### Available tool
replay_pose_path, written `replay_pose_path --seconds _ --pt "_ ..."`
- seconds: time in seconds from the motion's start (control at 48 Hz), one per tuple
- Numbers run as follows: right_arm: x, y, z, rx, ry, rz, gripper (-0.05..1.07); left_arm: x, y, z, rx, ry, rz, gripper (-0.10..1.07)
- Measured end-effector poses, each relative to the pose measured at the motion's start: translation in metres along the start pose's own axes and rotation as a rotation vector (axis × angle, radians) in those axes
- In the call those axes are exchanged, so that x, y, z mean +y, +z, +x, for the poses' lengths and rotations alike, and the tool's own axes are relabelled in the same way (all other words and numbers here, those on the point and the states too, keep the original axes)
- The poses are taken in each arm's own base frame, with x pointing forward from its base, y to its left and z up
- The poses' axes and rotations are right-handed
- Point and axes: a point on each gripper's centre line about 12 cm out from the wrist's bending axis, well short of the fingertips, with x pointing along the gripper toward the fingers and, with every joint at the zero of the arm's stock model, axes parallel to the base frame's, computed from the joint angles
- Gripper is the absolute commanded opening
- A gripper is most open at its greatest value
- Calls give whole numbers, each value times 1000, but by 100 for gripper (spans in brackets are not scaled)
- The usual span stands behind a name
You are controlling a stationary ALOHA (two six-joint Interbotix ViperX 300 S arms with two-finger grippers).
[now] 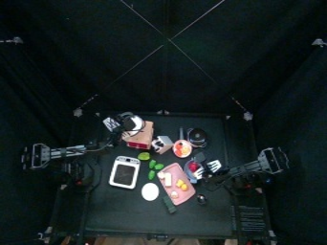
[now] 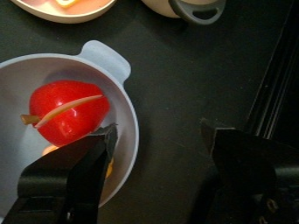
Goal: Place kettle on drawer
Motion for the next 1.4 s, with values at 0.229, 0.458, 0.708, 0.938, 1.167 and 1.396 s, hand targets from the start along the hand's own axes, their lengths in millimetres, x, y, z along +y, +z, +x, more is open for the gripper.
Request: replay_pose_path --seconds 0.229,0.458,0.708,0.938,1.167,1.396 --pt "0 0 0 2 -1 2 104 -38 9 7 29 5 128 57" --pt "0 0 0 2 1 2 104 -55 13 16 60 67 203 58" --pt "0 0 0 2 -1 2 104 -65 21 21 68 86 227 66" --pt "0 0 0 0 -1 1 104 -73 23 25 75 87 246 70" --pt "0 0 0 2 -1 2 104 -74 24 25 75 86 244 70" --pt "0 0 0 2 -1 2 104 -74 23 24 81 77 238 71"
